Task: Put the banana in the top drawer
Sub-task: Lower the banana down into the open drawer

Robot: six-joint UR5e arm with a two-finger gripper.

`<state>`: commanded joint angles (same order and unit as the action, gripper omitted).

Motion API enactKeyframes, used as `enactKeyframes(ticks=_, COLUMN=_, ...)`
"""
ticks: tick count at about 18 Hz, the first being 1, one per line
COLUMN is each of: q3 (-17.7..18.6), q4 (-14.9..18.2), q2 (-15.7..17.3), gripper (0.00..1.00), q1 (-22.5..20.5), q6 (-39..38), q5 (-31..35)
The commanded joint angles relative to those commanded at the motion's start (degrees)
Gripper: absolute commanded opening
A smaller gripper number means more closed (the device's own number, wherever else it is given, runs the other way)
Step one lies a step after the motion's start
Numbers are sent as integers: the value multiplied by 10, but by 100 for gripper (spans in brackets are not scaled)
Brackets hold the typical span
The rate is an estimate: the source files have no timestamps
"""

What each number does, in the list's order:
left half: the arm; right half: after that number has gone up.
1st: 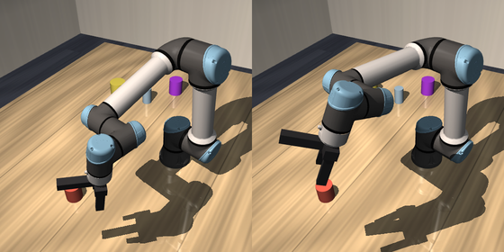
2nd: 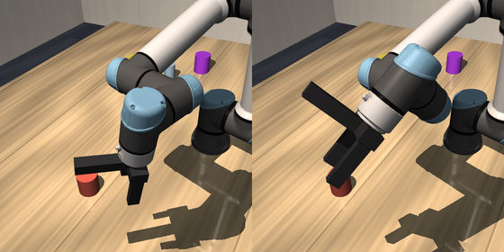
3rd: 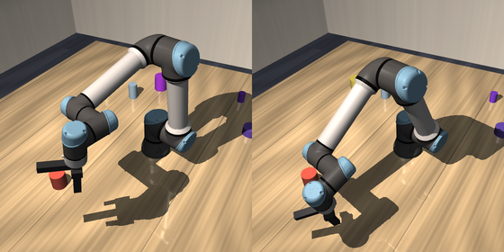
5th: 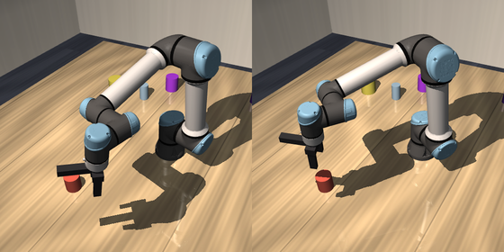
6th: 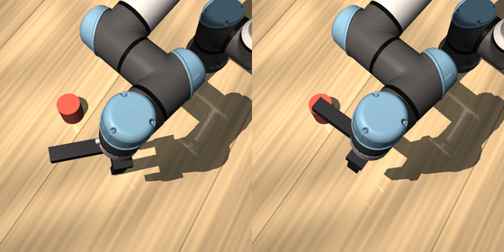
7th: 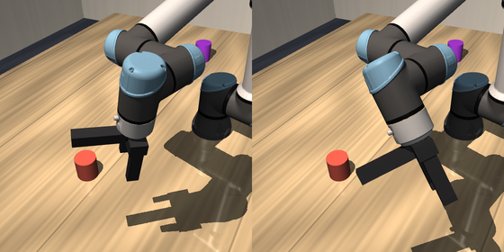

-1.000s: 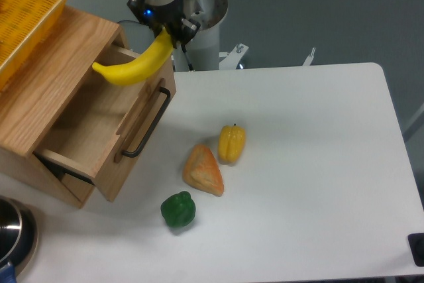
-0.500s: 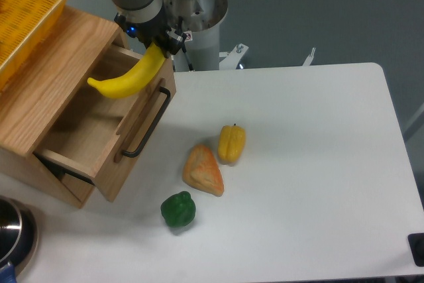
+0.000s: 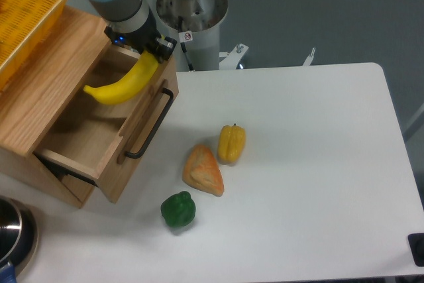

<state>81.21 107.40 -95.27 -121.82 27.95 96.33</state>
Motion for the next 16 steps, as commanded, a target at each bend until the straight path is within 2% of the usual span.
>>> enactKeyframes(ticks=10, q3=-12, q4=-2, q2=-17, gripper=19, q1=25, q6=-29, q5=-2)
enactKeyframes(ticks=14, q3=-17, q4=-30, q2=-27, gripper=19, q1=40, q6=-47, q5=-1)
enactKeyframes(ticks=16, q3=-17, q4=-31, q2=-28, gripper=19, q1=42, q6=-48, q5=-3)
